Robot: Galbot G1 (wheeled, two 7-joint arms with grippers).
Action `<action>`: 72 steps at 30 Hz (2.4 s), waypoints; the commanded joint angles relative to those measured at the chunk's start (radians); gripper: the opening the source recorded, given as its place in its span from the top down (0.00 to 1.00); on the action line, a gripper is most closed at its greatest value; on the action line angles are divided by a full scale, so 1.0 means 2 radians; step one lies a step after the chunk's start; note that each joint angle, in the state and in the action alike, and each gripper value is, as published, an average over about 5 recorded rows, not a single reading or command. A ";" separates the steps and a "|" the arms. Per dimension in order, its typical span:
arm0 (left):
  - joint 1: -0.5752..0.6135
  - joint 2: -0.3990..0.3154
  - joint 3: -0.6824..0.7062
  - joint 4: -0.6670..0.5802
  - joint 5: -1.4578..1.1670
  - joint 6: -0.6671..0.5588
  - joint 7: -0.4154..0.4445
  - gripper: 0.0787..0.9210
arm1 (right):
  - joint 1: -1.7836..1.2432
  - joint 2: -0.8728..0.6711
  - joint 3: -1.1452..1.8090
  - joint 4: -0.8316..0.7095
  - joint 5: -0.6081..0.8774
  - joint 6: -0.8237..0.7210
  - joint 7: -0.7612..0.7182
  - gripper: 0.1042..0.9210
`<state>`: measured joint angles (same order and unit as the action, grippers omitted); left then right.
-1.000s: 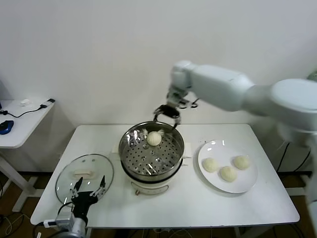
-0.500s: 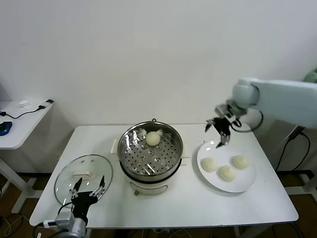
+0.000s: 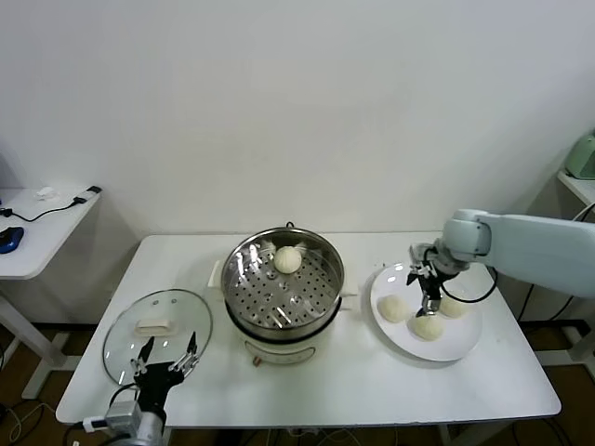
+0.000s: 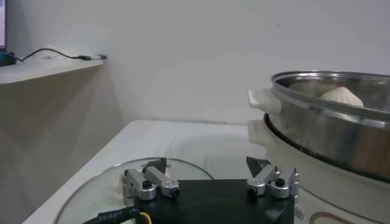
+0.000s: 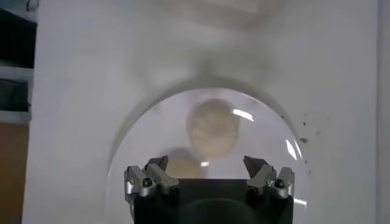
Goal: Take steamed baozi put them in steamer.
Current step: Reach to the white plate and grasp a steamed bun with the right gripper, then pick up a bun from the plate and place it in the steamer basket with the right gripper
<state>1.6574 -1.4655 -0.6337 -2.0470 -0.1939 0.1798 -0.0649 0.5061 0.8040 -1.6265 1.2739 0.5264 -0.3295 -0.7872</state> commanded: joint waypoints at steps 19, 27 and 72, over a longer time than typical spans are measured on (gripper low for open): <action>0.000 0.003 -0.003 0.000 -0.001 0.000 0.000 0.12 | -0.096 0.061 0.078 -0.105 -0.012 -0.013 -0.004 0.29; 0.001 0.003 -0.002 -0.003 -0.001 0.001 0.000 0.12 | -0.046 0.046 0.061 -0.076 -0.006 -0.011 -0.017 0.35; 0.002 0.006 0.004 -0.023 -0.003 0.015 -0.002 0.12 | 0.053 0.364 0.008 -0.083 0.254 -0.121 0.088 0.35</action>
<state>1.6612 -1.4547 -0.6261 -2.0942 -0.2001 0.2081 -0.0702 0.7394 1.4327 -1.6159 1.2447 1.0505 -0.5483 -0.6554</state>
